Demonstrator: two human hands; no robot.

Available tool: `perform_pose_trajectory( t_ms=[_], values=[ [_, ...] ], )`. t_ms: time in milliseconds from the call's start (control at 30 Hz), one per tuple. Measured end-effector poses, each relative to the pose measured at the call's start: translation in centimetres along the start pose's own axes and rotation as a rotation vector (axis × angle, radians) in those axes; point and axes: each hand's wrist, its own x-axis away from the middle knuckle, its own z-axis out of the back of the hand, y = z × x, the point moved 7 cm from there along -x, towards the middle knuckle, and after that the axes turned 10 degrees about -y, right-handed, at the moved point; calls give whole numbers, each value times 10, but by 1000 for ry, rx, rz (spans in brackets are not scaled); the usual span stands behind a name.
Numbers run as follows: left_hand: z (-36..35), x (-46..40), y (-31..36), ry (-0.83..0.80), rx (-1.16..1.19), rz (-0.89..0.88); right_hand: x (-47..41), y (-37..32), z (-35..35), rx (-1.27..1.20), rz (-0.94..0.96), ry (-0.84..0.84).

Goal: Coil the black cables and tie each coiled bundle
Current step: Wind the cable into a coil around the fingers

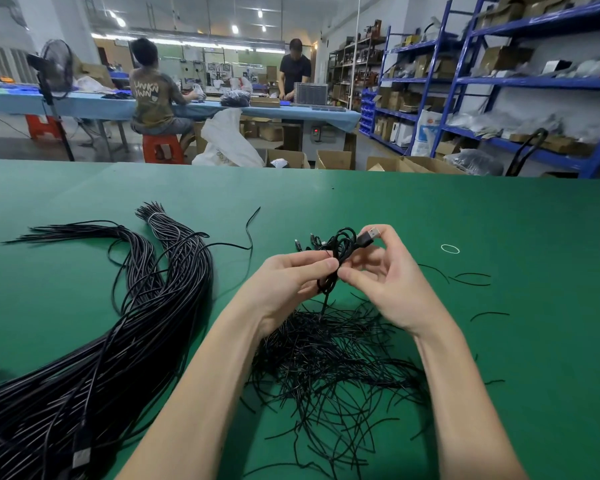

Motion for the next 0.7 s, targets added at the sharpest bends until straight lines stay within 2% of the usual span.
perform_pose_trajectory(
  t_ms=[200,433,533,700],
  values=[
    [9,0,5,53,-140,-43,-1,1,-3,9,17,24],
    [8,-1,0,46,-65,-14,-2,8,0,-125,-17,100],
    [8,-2,-3,119,-17,-42,-1,8,4,-66,-32,178],
    [10,-3,-5,270,12,-147,-1,-1,5,204,-14,232]
  ],
)
